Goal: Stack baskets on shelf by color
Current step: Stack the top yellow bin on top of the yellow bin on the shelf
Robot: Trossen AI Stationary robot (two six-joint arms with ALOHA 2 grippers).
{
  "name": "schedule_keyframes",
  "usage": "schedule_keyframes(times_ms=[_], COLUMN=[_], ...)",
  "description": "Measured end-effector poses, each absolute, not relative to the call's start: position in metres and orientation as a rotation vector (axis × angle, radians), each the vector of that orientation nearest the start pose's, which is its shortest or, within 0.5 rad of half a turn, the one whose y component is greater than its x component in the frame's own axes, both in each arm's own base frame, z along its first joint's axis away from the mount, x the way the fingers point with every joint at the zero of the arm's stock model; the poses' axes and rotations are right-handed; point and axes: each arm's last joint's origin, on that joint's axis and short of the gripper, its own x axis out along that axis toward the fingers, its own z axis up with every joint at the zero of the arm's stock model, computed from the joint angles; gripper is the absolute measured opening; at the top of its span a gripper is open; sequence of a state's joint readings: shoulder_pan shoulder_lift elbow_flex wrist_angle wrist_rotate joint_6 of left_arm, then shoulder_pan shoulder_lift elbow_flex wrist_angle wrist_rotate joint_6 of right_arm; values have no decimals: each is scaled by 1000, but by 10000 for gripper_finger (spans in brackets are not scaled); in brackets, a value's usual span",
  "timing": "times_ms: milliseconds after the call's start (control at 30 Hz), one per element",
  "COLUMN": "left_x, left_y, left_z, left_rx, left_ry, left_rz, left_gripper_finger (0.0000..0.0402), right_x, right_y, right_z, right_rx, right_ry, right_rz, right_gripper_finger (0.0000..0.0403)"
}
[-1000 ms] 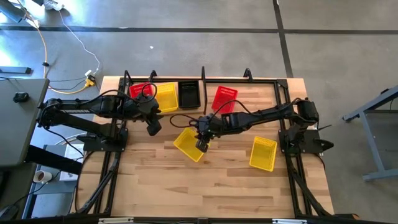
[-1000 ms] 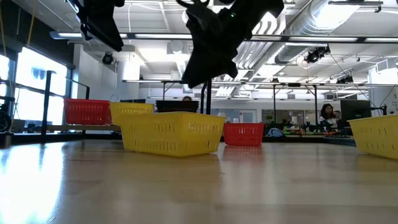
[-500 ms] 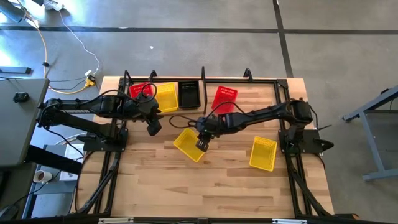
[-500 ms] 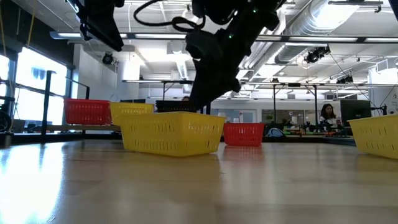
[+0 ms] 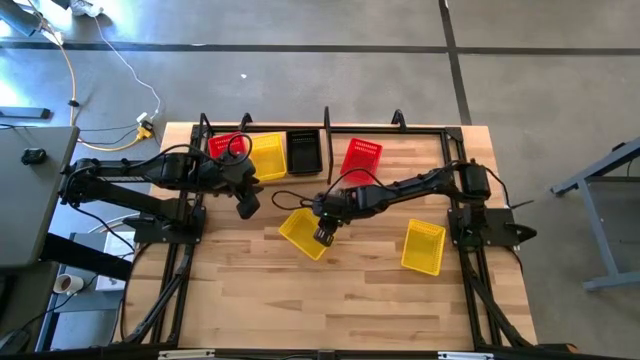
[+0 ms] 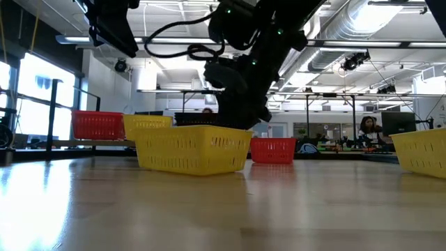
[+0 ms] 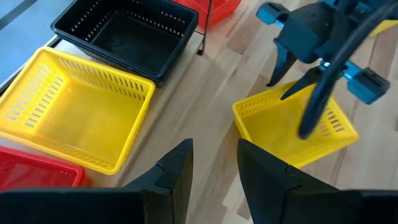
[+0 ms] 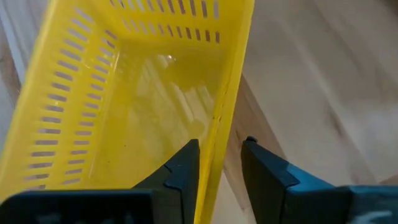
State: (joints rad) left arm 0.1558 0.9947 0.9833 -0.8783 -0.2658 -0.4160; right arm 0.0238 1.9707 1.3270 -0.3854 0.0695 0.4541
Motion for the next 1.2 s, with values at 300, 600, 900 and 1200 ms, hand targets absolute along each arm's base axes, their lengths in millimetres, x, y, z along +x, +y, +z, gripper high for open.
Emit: schedule_keyframes(times_ms=[300,600,900,1200], left_x=[179,181,182,184], left_y=[36,27,14,5], left_z=[308,308,308,310], left_rx=[-334,-320,-264,-219], left_ry=[796,803,813,784], left_rz=[570,509,438,434], left_gripper_finger=[114,114,114,114], right_x=[405,412,422,433], right_y=[8,21,34,22], right_z=[162,174,226,290], right_rx=[496,658,664,615], right_ry=[993,905,827,611], right_rz=[-330,-440,-622,-746], right_gripper_finger=[8,3,1,0])
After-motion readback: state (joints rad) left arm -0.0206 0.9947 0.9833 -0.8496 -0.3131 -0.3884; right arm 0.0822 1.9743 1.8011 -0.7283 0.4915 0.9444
